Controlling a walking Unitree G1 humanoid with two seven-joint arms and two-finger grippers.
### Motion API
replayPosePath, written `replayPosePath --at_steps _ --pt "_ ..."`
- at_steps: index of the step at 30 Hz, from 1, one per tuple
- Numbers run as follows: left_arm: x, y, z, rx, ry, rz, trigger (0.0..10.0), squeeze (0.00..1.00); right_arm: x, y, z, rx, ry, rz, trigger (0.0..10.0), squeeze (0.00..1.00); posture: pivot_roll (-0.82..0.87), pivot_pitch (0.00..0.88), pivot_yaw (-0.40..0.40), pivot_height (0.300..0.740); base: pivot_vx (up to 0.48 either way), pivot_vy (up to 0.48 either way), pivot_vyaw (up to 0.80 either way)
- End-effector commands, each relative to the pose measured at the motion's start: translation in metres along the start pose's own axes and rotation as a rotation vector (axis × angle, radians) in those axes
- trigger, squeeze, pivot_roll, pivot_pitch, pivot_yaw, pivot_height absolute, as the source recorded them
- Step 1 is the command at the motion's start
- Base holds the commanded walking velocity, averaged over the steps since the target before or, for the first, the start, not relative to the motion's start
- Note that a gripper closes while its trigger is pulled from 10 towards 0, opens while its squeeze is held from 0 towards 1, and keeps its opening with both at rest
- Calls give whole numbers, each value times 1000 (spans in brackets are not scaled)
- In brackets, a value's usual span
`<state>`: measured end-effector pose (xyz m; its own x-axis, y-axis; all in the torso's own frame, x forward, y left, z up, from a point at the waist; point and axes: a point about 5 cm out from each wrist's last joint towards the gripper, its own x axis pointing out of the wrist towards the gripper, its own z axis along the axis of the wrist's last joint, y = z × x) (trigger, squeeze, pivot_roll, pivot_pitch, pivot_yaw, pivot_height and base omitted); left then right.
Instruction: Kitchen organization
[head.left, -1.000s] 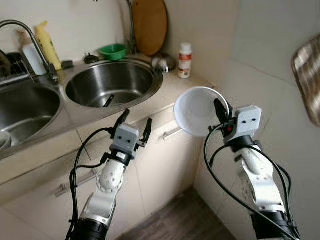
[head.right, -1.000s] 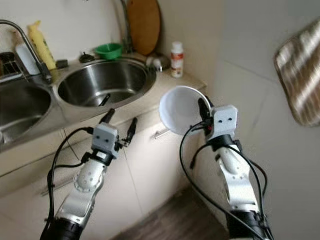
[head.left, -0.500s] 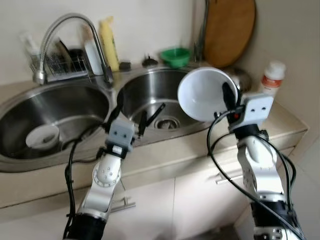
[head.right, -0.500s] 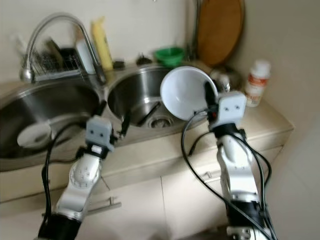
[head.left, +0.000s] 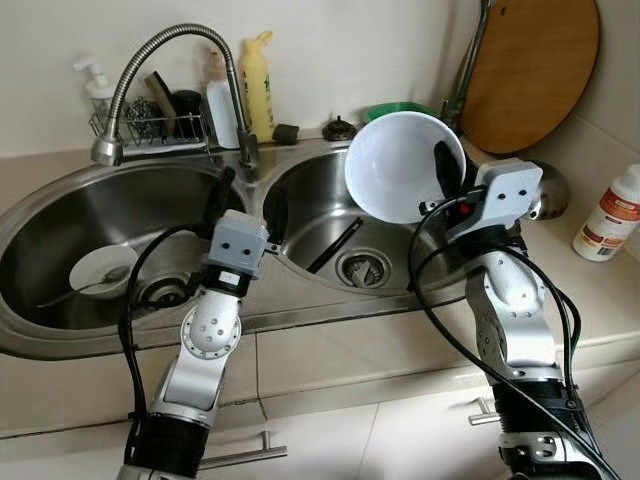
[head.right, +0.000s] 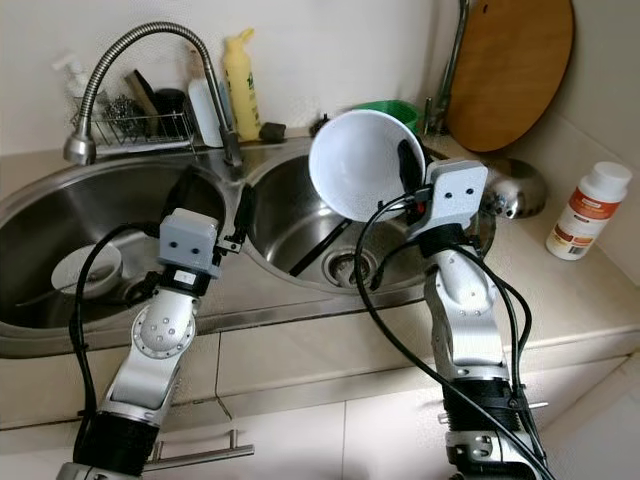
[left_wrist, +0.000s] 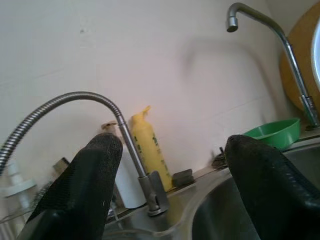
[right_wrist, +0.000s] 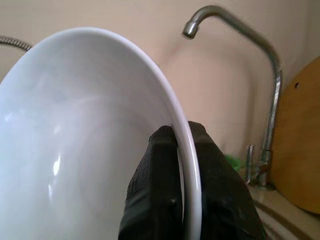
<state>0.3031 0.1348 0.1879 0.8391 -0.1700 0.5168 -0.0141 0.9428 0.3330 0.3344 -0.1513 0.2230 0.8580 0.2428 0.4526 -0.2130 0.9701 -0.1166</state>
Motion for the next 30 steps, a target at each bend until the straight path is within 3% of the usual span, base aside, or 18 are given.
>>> replayPosePath --at_steps 1,13,14,16,17,21,24,29,30 --pt "0 2 3 14 -11 8 10000 0 5 7 -5 -20 43 40 0 0 61 0 24 740 0 0 0" --pt "4 0 6 13 -22 4 10000 0 19 4 -54 -168 404 -1 0 0 72 0 25 740 0 0 0" --pt "3 1 6 13 -21 4 10000 0 19 6 -59 -185 436 12 3882 0 73 0 24 740 0 0 0" --pt "3 1 6 13 -21 3 10000 0 19 7 -62 -197 459 21 3882 0 73 0 24 740 0 0 0" --pt "2 1 6 14 -18 2 10000 0 20 9 -70 -220 515 42 10000 0 78 0 21 740 0 0 0" --pt "1 0 5 13 -13 -2 10000 0 17 16 -79 -191 572 100 10000 0 80 0 19 740 0 0 0" --pt "-1 -2 3 7 -3 -7 10000 0 7 26 -91 -248 645 208 10000 0 78 0 18 740 0 0 0" --pt "-1 -4 2 2 3 -12 10000 0 -6 36 -102 -189 702 297 10000 16 73 0 20 740 0 0 0" --pt "-1 -5 2 1 4 -13 10000 0 -7 36 -103 -189 708 300 10000 196 72 0 19 740 0 0 0"
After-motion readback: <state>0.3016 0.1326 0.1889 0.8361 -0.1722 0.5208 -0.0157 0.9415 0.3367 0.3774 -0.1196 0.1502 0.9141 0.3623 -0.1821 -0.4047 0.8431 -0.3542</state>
